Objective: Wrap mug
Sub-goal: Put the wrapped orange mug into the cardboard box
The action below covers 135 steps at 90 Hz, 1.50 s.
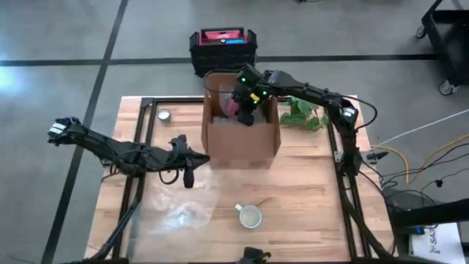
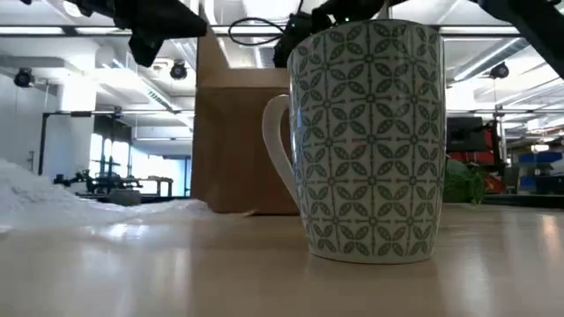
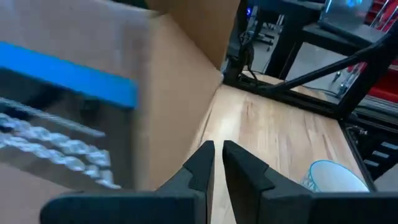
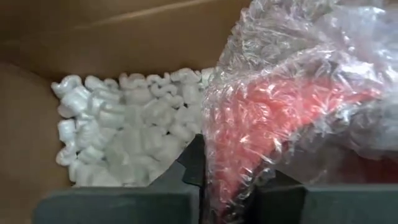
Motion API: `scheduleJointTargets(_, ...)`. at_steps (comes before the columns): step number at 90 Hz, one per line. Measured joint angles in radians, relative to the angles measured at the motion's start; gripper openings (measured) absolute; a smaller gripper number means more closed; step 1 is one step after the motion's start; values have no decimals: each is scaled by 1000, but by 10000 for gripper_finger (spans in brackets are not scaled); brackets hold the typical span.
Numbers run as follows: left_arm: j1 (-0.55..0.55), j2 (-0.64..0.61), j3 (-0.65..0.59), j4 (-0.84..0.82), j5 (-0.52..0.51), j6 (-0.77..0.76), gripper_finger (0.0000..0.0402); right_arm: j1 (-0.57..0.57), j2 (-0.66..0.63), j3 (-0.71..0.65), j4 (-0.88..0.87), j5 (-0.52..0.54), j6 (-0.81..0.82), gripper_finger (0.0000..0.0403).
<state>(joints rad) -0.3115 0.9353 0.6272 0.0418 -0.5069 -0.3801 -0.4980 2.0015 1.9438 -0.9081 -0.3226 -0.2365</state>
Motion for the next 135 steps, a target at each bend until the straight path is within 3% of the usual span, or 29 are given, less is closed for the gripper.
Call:
scheduleJointTargets(25, 0, 5, 40, -1, 0, 41, 21, -7, -67, 114, -9, 18, 72, 6)
scheduleJointTargets(49, 0, 14, 49, -5, 0, 43, 21, -33, -64, 170, -56, 14, 326, 8)
scheduleJointTargets(75, 0, 44, 49, 27, 1, 31, 21, -37, -68, 35, -95, 9, 447, 8)
scheduleJointTargets(97, 0, 81, 49, 63, 3, 30, 21, -37, -66, -90, -74, 9, 454, 13)
scheduleJointTargets(111, 0, 90, 49, 98, 27, 38, 21, -32, -66, -128, -34, 9, 452, 48)
scheduleJointTargets(135, 0, 91, 49, 100, 27, 45, 21, -23, -66, -80, -33, 4, 408, 171)
